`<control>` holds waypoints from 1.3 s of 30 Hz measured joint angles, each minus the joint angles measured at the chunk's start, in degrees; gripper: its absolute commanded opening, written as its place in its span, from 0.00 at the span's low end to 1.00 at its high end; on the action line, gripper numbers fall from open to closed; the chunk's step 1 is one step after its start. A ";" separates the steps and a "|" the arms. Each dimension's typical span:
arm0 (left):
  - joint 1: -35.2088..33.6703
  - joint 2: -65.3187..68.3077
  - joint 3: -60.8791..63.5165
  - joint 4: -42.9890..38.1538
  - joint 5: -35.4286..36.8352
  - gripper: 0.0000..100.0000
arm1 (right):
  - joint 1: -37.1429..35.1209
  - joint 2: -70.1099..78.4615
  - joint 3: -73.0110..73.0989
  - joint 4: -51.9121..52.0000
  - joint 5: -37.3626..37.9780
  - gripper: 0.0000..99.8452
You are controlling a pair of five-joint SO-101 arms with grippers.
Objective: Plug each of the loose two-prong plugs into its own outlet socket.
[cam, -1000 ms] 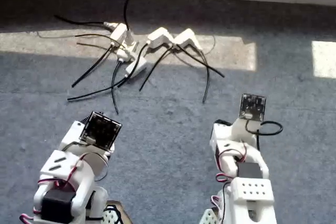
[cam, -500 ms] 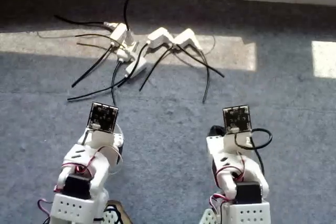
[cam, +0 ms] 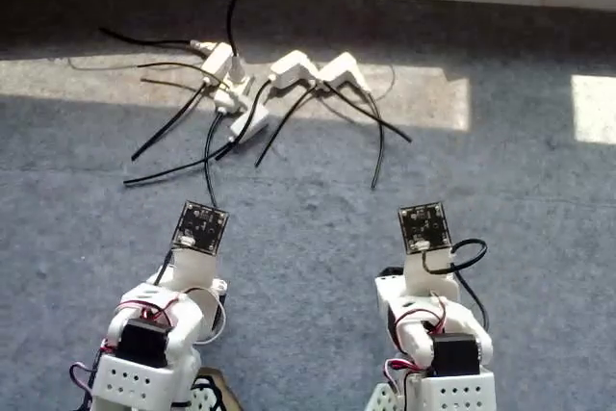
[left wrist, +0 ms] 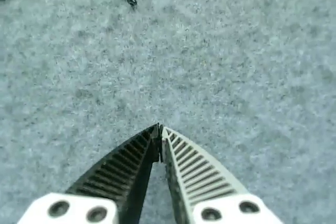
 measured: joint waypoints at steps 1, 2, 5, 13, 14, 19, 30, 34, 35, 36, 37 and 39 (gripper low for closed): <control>0.00 0.00 0.00 0.44 0.00 0.01 | 0.79 0.00 0.00 0.18 0.00 0.01; 0.00 0.00 0.00 0.62 0.00 0.01 | 1.41 -0.09 0.00 0.18 0.00 0.01; -0.09 0.00 0.00 0.70 0.00 0.01 | 4.04 -0.09 0.00 0.35 0.00 0.01; -9.58 0.00 0.00 0.70 0.00 0.01 | 6.33 -0.09 0.00 0.35 0.00 0.01; -9.85 0.00 0.00 0.70 0.00 0.01 | 6.33 -0.09 0.00 0.35 0.00 0.01; -9.67 0.00 0.00 0.70 0.00 0.01 | 6.42 -0.09 0.00 0.35 0.00 0.01; -10.11 0.00 0.00 0.70 0.00 0.01 | 6.42 -0.09 0.00 0.35 0.00 0.01; -10.11 0.00 0.00 0.70 0.00 0.01 | 6.42 -0.09 0.00 0.35 0.00 0.01; -10.11 0.00 0.00 0.70 0.00 0.01 | 6.42 -0.09 0.00 0.35 0.00 0.01; -10.11 0.00 0.00 0.70 0.00 0.01 | 6.42 -0.09 0.00 0.35 0.00 0.01; -10.11 0.00 0.00 0.70 0.00 0.01 | 6.42 -0.09 0.00 0.35 0.00 0.01; -10.11 0.00 0.00 0.70 0.00 0.01 | 6.42 -0.09 0.00 0.35 0.00 0.01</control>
